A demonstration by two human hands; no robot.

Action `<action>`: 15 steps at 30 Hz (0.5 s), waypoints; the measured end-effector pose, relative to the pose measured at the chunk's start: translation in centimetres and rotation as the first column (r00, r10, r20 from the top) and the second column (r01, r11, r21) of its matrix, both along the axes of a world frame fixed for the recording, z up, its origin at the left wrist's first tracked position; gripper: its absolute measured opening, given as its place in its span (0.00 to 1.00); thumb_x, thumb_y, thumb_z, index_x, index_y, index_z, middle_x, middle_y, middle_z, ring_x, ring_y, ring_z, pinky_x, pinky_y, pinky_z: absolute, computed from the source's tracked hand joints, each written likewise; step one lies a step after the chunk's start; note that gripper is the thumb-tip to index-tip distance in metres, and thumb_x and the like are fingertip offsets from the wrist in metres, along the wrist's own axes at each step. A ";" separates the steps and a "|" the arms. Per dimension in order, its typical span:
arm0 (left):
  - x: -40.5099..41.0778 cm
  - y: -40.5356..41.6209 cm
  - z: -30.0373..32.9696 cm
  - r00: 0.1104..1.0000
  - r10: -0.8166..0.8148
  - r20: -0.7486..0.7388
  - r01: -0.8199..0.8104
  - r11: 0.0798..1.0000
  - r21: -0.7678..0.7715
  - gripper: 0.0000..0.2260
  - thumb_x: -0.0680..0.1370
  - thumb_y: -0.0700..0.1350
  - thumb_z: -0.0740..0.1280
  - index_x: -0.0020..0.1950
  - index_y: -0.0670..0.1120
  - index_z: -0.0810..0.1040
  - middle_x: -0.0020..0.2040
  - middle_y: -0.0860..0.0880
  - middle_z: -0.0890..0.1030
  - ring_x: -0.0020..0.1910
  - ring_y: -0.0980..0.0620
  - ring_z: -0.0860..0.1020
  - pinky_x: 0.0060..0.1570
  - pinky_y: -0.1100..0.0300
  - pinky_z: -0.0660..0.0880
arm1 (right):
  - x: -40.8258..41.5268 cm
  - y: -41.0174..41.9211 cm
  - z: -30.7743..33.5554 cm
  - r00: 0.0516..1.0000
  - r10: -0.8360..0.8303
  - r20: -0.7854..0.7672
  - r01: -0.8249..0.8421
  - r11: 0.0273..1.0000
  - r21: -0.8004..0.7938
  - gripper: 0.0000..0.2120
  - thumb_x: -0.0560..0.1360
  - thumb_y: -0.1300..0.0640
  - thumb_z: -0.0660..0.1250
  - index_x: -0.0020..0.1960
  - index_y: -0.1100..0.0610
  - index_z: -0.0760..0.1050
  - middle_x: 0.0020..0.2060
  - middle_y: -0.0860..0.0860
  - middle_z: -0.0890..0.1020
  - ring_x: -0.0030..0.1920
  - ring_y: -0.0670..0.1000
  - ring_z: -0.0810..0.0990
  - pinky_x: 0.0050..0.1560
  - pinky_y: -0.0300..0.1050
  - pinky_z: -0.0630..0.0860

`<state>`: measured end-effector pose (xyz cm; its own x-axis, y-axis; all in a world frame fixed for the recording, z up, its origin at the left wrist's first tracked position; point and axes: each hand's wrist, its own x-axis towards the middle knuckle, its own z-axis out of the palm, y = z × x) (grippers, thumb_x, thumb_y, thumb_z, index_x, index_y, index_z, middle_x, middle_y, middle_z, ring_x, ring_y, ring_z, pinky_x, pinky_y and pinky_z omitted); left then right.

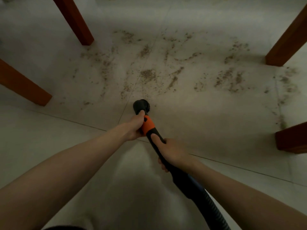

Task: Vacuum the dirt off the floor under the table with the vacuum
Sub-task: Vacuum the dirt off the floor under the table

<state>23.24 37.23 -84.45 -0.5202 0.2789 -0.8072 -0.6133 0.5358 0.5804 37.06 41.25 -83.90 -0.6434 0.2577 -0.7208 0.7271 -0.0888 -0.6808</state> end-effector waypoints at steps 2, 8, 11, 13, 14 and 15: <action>0.1 -0.1 0.2 1.000 -0.009 -0.016 0.009 1.000 -0.002 0.25 0.83 0.54 0.50 0.73 0.39 0.59 0.69 0.39 0.69 0.64 0.41 0.71 0.53 0.50 0.71 | -0.2 -0.1 0.4 0.999 0.039 -0.012 -0.038 0.996 0.085 0.24 0.79 0.38 0.53 0.41 0.58 0.69 0.29 0.54 0.77 0.21 0.48 0.74 0.23 0.38 0.73; 0.4 0.1 0.3 0.999 0.022 0.027 -0.024 0.997 0.071 0.23 0.82 0.54 0.52 0.70 0.39 0.62 0.50 0.43 0.74 0.46 0.46 0.75 0.51 0.53 0.71 | -1.0 1.3 0.7 0.995 0.097 -0.001 -0.095 0.977 0.192 0.23 0.79 0.38 0.52 0.41 0.56 0.69 0.29 0.53 0.78 0.21 0.49 0.74 0.25 0.39 0.73; 0.4 1.0 0.1 1.000 0.003 0.025 -0.005 0.997 0.076 0.23 0.82 0.54 0.51 0.70 0.38 0.61 0.46 0.44 0.73 0.44 0.47 0.74 0.51 0.53 0.71 | -1.4 2.1 0.3 0.996 0.089 0.008 -0.089 0.968 0.235 0.23 0.79 0.37 0.51 0.41 0.55 0.69 0.29 0.52 0.79 0.20 0.48 0.74 0.24 0.38 0.73; -0.1 1.5 -0.1 1.000 -0.012 0.013 0.011 0.997 0.077 0.25 0.82 0.55 0.50 0.71 0.38 0.60 0.49 0.43 0.73 0.47 0.47 0.74 0.51 0.53 0.71 | -1.9 2.2 0.0 0.997 0.072 0.007 -0.072 0.970 0.233 0.23 0.79 0.37 0.52 0.42 0.55 0.69 0.29 0.52 0.78 0.22 0.49 0.75 0.26 0.39 0.74; -0.5 1.7 -0.1 1.000 -0.019 0.005 0.018 0.997 0.080 0.25 0.82 0.55 0.50 0.72 0.39 0.59 0.53 0.43 0.73 0.49 0.46 0.74 0.51 0.53 0.71 | -2.4 2.2 0.0 0.998 0.062 0.004 -0.061 0.972 0.227 0.23 0.79 0.37 0.52 0.42 0.56 0.69 0.30 0.52 0.78 0.23 0.49 0.75 0.27 0.40 0.74; -0.9 1.8 0.0 1.000 -0.021 -0.004 0.022 0.997 0.079 0.25 0.82 0.55 0.50 0.73 0.39 0.58 0.57 0.42 0.73 0.51 0.46 0.73 0.51 0.52 0.71 | -2.9 2.2 -0.1 0.998 0.055 0.002 -0.054 0.973 0.226 0.23 0.79 0.38 0.52 0.42 0.56 0.69 0.30 0.53 0.78 0.23 0.50 0.75 0.27 0.40 0.74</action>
